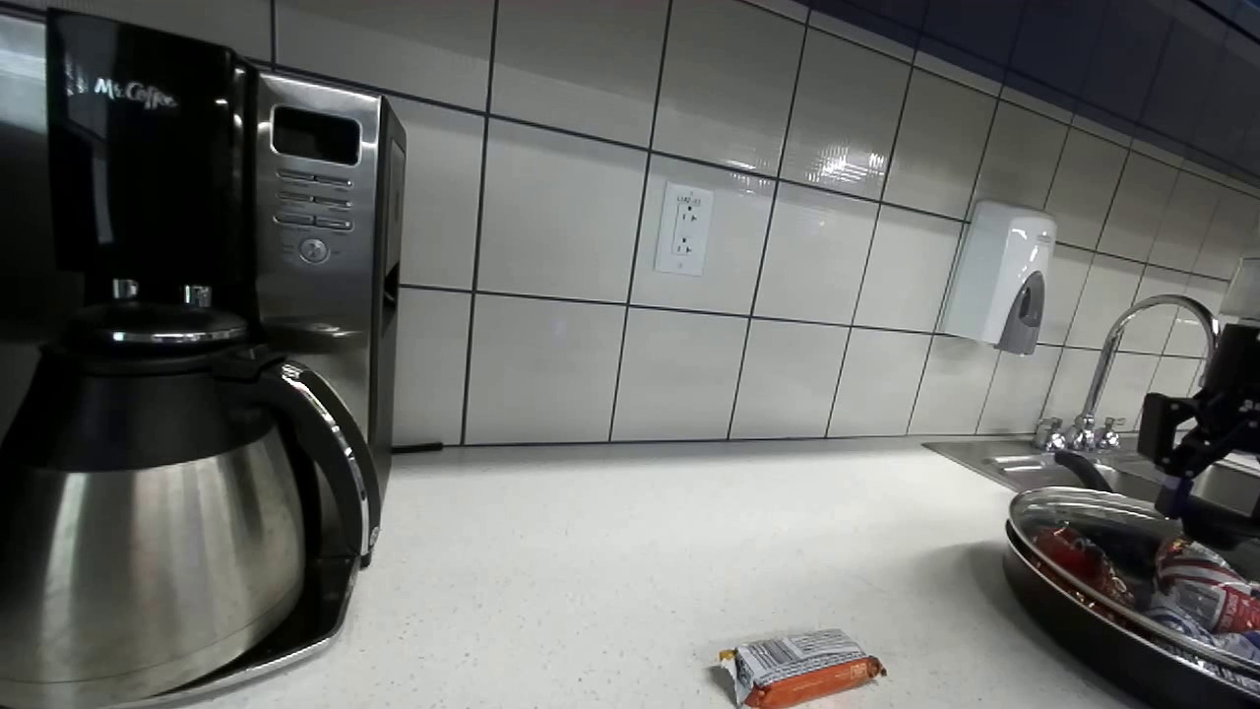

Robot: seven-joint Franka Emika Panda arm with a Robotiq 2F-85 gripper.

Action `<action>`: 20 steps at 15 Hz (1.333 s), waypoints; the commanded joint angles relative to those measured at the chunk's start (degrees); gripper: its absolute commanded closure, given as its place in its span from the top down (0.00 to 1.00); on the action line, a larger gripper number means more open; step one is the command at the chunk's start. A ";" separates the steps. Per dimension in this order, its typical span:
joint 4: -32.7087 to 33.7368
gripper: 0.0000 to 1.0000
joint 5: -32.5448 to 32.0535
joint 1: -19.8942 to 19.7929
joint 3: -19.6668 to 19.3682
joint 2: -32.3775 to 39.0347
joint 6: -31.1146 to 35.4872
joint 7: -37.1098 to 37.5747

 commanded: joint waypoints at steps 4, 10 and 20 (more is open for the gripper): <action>1.06 0.39 1.24 -0.70 -0.20 0.91 1.14 -0.98; 1.19 0.39 2.01 -0.60 -0.40 2.17 1.88 -1.09; 1.84 0.39 4.35 -0.33 -0.31 4.15 1.98 -1.68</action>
